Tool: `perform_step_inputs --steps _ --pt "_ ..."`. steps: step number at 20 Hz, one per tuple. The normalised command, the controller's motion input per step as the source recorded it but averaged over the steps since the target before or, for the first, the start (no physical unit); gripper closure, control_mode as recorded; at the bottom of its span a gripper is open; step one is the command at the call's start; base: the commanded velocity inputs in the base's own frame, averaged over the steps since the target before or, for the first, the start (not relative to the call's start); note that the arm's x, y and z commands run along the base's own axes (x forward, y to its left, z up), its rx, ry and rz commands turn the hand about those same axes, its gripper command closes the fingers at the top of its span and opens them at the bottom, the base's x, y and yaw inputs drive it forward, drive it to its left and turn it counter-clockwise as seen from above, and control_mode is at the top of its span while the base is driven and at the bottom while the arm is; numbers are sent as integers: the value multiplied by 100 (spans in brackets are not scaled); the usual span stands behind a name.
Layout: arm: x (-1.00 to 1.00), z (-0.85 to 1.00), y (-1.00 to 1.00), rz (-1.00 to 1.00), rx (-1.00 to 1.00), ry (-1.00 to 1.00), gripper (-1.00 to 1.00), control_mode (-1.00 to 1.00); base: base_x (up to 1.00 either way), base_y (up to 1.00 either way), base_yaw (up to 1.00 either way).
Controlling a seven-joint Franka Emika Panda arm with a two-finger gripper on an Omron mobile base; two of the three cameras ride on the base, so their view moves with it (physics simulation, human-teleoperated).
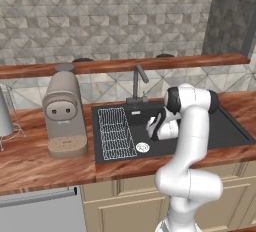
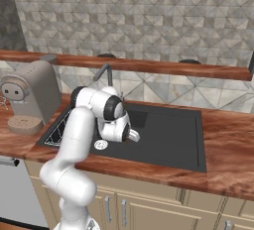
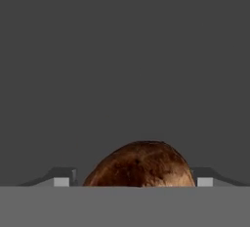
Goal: Turn on the sink faucet. Then move the mushroom from the counter to the sink. Turn off the sink. Move the vegetable from the sink to the pot next to the stove. Finally move the pot to the rear left burner.
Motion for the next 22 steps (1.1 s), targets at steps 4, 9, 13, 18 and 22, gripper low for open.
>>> perform_step_inputs --steps 4,9,13,18,22 --pt "0 -21 0 0 0 -3 100 -100 0 0 0" --pt "-1 5 12 0 0 0 100 -100 0 0 0" --pt "-20 63 1 -7 0 0 100 -100 0 0 0" --pt "-27 75 0 -8 0 0 100 -100 0 0 0" --pt "-36 79 -2 -8 0 0 100 -100 0 0 0"
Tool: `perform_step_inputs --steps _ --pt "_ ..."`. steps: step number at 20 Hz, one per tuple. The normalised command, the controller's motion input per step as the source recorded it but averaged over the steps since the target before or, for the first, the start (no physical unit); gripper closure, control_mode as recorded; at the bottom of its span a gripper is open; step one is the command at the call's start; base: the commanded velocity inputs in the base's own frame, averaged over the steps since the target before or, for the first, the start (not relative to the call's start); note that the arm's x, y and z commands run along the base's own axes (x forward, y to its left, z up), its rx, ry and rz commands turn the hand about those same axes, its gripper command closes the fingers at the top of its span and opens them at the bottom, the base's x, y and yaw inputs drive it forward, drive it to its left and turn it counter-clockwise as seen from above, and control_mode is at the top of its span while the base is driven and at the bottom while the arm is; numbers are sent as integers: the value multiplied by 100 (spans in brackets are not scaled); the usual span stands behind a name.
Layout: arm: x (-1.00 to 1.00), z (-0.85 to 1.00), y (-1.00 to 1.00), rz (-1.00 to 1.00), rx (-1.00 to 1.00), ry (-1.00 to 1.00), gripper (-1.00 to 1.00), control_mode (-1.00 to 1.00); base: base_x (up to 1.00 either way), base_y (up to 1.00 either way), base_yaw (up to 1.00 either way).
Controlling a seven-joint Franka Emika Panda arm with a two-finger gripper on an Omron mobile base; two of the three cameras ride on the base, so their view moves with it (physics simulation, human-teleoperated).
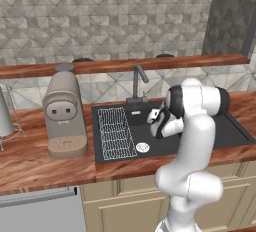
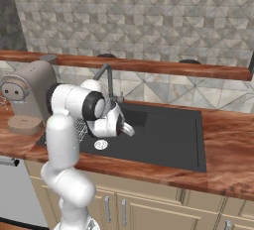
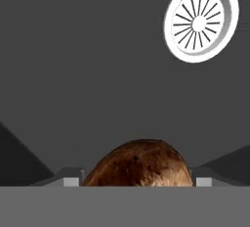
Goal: Turn on the sink faucet. Then move the mushroom from the counter to the sink. Turn off the sink. Move the vegetable from the sink to the pot next to the stove. Finally move the pot to the rear left burner.
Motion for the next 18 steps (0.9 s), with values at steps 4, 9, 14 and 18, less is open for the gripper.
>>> perform_step_inputs --steps 4,9,14,18 --pt "-33 95 -8 -8 0 0 100 -100 0 0 0" --pt "-27 100 -17 -7 2 0 100 -100 0 0 0" --pt "-31 100 -22 -5 3 0 100 -100 0 0 0" --pt "-35 94 -18 -3 4 0 100 -100 0 0 0"
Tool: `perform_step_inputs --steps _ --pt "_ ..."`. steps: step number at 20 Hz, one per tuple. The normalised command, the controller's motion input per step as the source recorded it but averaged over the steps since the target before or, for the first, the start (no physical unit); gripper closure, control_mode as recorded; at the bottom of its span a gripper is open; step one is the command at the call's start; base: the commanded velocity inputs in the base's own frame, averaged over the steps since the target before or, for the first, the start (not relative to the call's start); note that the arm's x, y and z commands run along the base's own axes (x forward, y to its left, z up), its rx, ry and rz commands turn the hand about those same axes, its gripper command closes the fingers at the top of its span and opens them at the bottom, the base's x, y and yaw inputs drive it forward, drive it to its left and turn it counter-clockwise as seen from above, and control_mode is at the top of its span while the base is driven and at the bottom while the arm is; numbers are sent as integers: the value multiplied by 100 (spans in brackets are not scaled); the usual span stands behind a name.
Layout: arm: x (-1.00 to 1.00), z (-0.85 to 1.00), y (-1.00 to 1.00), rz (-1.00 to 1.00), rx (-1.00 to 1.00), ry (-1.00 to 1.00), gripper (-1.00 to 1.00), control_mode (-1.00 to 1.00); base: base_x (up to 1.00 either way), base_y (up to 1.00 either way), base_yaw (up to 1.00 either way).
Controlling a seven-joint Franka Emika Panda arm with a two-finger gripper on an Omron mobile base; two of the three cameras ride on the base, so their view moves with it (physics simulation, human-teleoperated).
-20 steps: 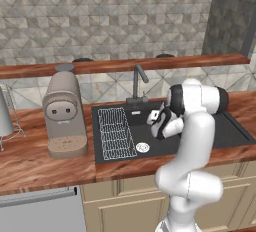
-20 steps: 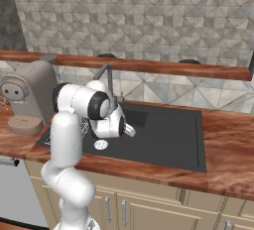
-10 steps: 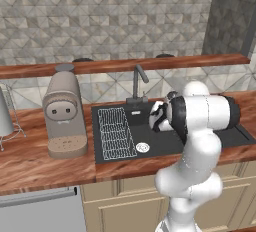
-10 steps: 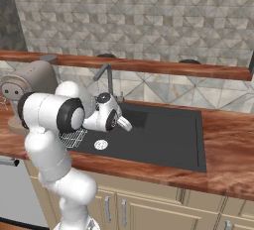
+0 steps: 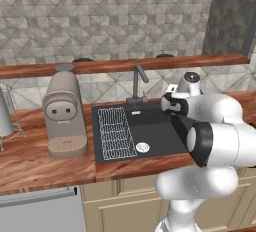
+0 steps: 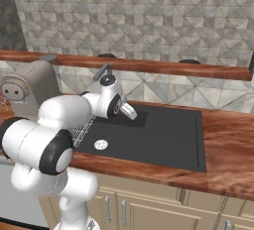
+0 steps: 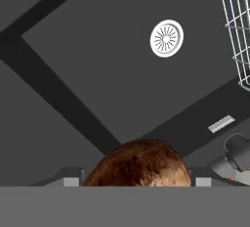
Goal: Turn on the sink faucet. Then move the mushroom from the counter to the sink. Turn off the sink. Move the vegetable from the sink to the pot next to the stove. Finally move the pot to the rear left burner.
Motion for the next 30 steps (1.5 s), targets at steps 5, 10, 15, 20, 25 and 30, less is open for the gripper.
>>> perform_step_inputs --steps 5,10,15,20,25,30 --pt "-55 43 -8 -4 3 0 100 -100 0 0 0" --pt "-77 18 -2 -6 1 0 100 -100 0 0 0" --pt "-63 15 -2 -7 0 0 100 -100 0 0 0" --pt "0 0 0 0 0 0 100 -100 0 0 0" --pt "-1 0 0 0 0 -1 100 -100 0 0 0" --pt "-12 0 0 0 0 -6 100 100 -20 0 -16"
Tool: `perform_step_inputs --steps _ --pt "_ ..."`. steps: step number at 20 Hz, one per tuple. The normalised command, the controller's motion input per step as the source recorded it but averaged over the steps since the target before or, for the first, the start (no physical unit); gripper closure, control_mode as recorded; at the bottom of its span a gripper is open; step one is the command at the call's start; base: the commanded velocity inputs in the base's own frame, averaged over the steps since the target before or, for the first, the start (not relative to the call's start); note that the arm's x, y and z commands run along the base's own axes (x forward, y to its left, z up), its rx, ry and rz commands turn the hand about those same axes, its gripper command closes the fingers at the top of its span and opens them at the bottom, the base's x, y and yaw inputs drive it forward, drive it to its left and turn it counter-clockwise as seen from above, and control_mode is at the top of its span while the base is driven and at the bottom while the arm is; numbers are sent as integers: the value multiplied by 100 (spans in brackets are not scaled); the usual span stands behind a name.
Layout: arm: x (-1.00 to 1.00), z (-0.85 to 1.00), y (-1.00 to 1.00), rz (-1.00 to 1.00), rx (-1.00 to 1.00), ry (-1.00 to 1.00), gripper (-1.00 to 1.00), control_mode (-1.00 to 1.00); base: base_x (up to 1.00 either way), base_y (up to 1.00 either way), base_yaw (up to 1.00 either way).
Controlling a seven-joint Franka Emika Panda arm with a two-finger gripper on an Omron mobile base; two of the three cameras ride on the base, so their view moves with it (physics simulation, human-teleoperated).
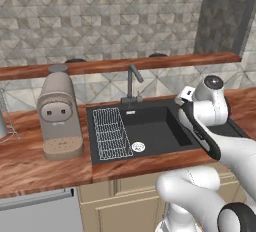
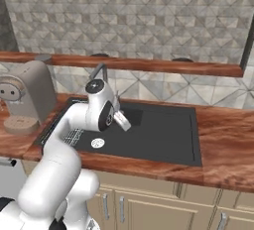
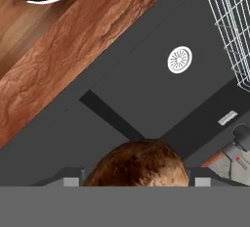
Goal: Turn on the sink faucet. Then move the mushroom from the counter to the sink. Turn off the sink. Move the vegetable from the sink to the pot next to the stove. Finally move the pot to the rear left burner.
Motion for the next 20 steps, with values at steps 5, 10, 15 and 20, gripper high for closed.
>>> perform_step_inputs --steps 5,10,15,20 --pt "0 0 0 0 0 0 100 100 -15 -9 -48" --pt "0 0 0 0 0 0 100 100 -5 -14 -57" --pt "0 0 0 0 0 0 100 100 0 0 -61" --pt "0 0 0 0 0 0 100 100 0 -8 -60"
